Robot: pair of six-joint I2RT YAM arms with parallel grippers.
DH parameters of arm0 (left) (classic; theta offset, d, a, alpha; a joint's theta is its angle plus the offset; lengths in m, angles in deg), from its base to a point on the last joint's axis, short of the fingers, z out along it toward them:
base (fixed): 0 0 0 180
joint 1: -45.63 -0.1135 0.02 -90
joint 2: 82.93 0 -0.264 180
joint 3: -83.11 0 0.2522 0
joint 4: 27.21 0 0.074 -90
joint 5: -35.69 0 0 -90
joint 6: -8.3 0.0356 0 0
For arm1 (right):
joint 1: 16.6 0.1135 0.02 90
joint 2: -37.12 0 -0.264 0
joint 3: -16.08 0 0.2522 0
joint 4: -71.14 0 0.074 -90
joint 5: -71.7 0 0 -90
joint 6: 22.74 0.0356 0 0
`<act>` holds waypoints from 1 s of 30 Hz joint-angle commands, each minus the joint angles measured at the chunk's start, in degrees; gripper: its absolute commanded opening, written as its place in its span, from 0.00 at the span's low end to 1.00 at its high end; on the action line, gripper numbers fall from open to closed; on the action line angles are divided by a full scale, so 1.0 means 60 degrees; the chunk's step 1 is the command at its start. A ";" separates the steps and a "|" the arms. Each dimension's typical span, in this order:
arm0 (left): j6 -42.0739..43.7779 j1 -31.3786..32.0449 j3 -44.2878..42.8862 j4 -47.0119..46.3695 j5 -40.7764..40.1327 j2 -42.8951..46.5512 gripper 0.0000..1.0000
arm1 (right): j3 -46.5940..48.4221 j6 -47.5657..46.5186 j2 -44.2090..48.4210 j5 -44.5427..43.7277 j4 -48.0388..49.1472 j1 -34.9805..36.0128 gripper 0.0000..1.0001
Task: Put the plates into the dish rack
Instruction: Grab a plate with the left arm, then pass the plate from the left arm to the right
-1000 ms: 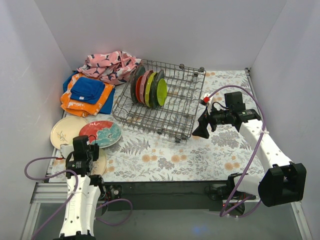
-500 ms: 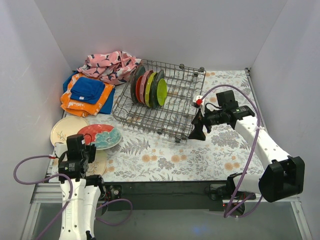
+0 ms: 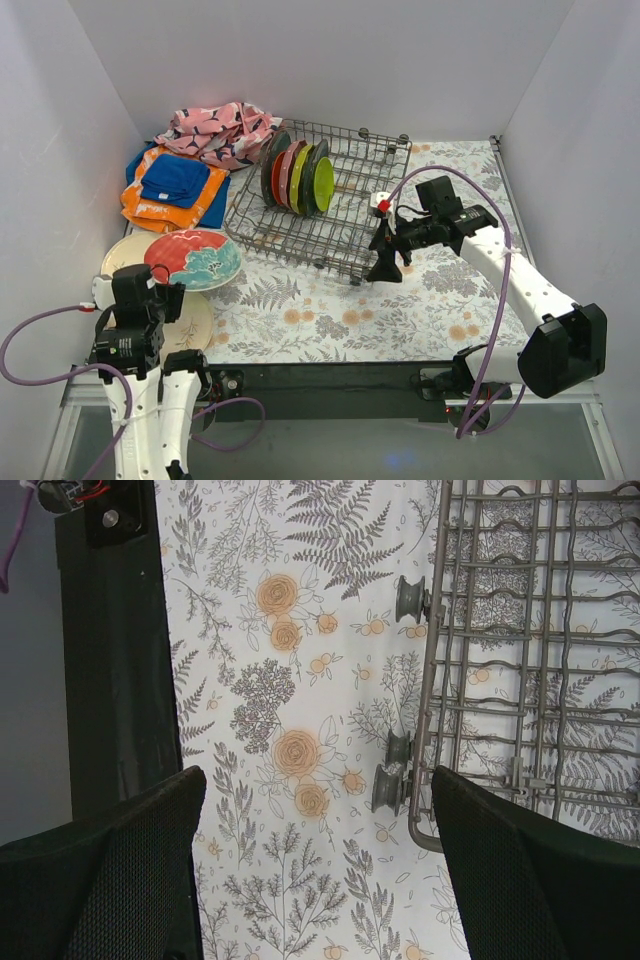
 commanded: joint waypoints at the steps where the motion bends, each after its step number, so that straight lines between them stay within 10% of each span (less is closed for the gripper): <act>1: 0.0057 0.0006 -0.1119 -0.1135 0.0770 -0.0017 0.00 | 0.0522 0.0015 0.0053 0.0294 -0.0107 0.0074 0.98; 18: 0.1038 0.0006 -0.1239 -0.3532 0.3829 -0.0281 0.00 | 0.1839 0.0937 -0.0415 0.0777 -0.0532 0.0074 0.98; 30: 0.1068 0.0021 0.0638 -0.7738 0.8150 -0.1363 0.00 | 0.3086 0.5033 -0.1704 0.1335 0.0199 0.0060 0.98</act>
